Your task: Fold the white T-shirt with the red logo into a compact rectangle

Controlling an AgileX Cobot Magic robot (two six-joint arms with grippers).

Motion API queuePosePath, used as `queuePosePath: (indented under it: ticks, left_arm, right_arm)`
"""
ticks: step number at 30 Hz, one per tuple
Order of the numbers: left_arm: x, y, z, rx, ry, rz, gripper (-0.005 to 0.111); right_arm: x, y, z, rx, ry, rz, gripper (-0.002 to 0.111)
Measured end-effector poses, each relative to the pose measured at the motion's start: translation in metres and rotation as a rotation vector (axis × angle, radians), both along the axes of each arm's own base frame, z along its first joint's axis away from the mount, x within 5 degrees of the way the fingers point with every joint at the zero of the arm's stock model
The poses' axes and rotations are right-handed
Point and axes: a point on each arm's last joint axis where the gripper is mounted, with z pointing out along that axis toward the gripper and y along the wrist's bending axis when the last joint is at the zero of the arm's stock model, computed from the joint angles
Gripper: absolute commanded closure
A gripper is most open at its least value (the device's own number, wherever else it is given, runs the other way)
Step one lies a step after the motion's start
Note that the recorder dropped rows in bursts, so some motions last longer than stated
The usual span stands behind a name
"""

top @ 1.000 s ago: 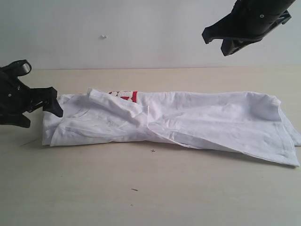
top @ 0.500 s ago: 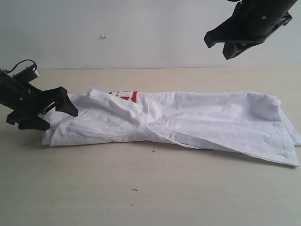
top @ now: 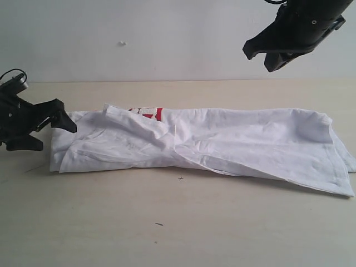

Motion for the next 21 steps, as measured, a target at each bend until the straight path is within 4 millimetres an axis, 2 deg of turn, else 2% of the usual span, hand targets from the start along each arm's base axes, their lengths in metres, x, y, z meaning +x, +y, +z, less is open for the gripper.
queuePosePath:
  ticks: [4, 9, 15, 18, 21]
  left_arm:
    - [0.003, -0.003, -0.013, -0.048, 0.027, 0.026, 0.018]
    - [0.009, -0.019, -0.025, -0.305, 0.02, 0.009, 0.018]
    - [0.004, -0.026, -0.028, -0.388, 0.049, -0.065, 0.02]
    - [0.001, -0.027, -0.028, -0.394, 0.056, -0.098, 0.027]
    - [-0.001, -0.027, -0.03, -0.371, 0.064, -0.133, 0.042]
  right_arm:
    - [0.0, 0.0, 0.0, 0.0, 0.0, 0.0, 0.098]
    - [0.0, 0.001, 0.0, 0.007, 0.003, -0.001, 0.098]
    - [0.0, 0.0, 0.0, 0.007, 0.005, -0.001, 0.098]
    - [0.0, 0.0, 0.0, 0.007, 0.005, -0.001, 0.098]
    - [0.0, 0.0, 0.0, 0.007, 0.005, -0.001, 0.098]
